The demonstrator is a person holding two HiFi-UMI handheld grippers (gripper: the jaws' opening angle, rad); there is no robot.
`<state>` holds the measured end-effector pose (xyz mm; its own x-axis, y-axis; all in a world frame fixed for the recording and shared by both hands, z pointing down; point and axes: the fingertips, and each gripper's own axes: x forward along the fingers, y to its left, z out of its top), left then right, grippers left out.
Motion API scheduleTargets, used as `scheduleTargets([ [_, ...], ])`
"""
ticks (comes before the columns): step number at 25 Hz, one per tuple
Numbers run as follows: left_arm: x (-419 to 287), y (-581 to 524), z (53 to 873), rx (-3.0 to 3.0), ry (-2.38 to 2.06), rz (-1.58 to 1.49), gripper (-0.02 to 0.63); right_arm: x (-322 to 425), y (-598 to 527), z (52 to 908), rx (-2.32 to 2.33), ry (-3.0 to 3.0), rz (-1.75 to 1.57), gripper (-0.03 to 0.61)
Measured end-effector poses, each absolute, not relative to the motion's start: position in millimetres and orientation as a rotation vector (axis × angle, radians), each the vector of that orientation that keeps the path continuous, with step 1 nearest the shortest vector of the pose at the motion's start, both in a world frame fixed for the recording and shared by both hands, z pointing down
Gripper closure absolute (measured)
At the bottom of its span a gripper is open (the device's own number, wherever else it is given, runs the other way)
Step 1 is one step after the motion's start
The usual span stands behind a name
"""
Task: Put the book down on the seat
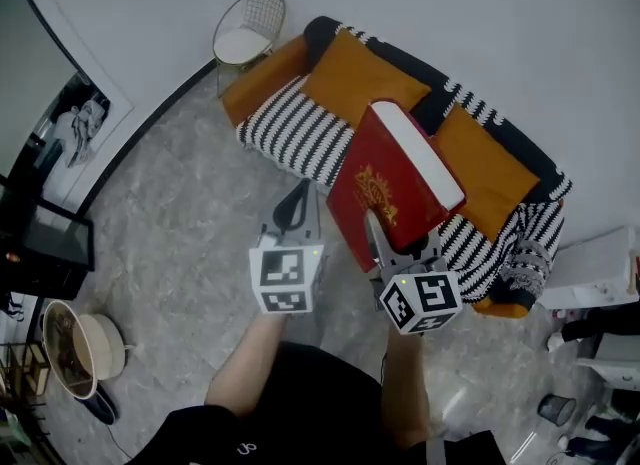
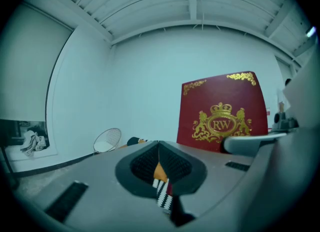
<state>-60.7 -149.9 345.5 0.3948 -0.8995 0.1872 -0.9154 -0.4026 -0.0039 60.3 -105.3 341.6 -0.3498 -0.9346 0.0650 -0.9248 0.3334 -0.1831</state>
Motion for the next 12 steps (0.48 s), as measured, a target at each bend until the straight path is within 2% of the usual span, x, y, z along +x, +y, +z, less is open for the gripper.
scheduleTargets([
  [12,-73,-263,388,2.465,-1.589,0.326,0.6,41,-224,376,-1.781,2.57,-0.431,0.351],
])
